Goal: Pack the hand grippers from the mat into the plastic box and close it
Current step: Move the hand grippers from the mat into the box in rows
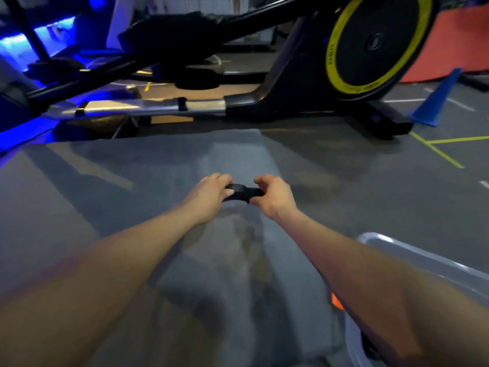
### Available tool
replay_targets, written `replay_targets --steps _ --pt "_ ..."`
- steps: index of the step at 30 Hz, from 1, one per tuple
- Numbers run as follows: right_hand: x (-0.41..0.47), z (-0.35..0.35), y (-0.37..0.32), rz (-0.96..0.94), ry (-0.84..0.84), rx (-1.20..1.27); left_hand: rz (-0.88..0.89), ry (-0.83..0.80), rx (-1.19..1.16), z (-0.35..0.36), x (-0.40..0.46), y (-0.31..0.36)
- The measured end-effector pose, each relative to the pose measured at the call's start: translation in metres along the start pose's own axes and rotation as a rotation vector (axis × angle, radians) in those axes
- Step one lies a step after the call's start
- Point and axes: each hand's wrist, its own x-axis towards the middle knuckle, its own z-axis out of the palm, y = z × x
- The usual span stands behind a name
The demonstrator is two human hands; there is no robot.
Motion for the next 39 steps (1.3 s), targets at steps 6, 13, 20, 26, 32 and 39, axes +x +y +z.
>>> replay_targets --steps 6,13,20,26,32,39 --pt "-0.067 -0.103 0.041 0.063 0.132 -0.125 0.188 -0.099 -0.096 -0.010 -0.004 0.113" --pt "-0.150 -0.193 0.113 0.164 0.308 -0.226 0.358 -0.202 -0.196 0.023 -0.015 0.232" --pt "-0.199 -0.240 0.181 0.264 0.351 -0.301 0.351 -0.201 -0.373 0.090 -0.023 0.308" --pt "-0.210 -0.240 0.224 0.397 0.344 -0.234 0.282 -0.197 -0.416 0.137 -0.024 0.322" --pt "-0.213 -0.234 0.250 0.524 0.315 -0.141 0.155 -0.225 -0.126 0.167 -0.029 0.313" --pt "-0.209 -0.218 0.276 0.628 0.284 -0.034 0.122 -0.416 0.084 0.209 -0.049 0.312"
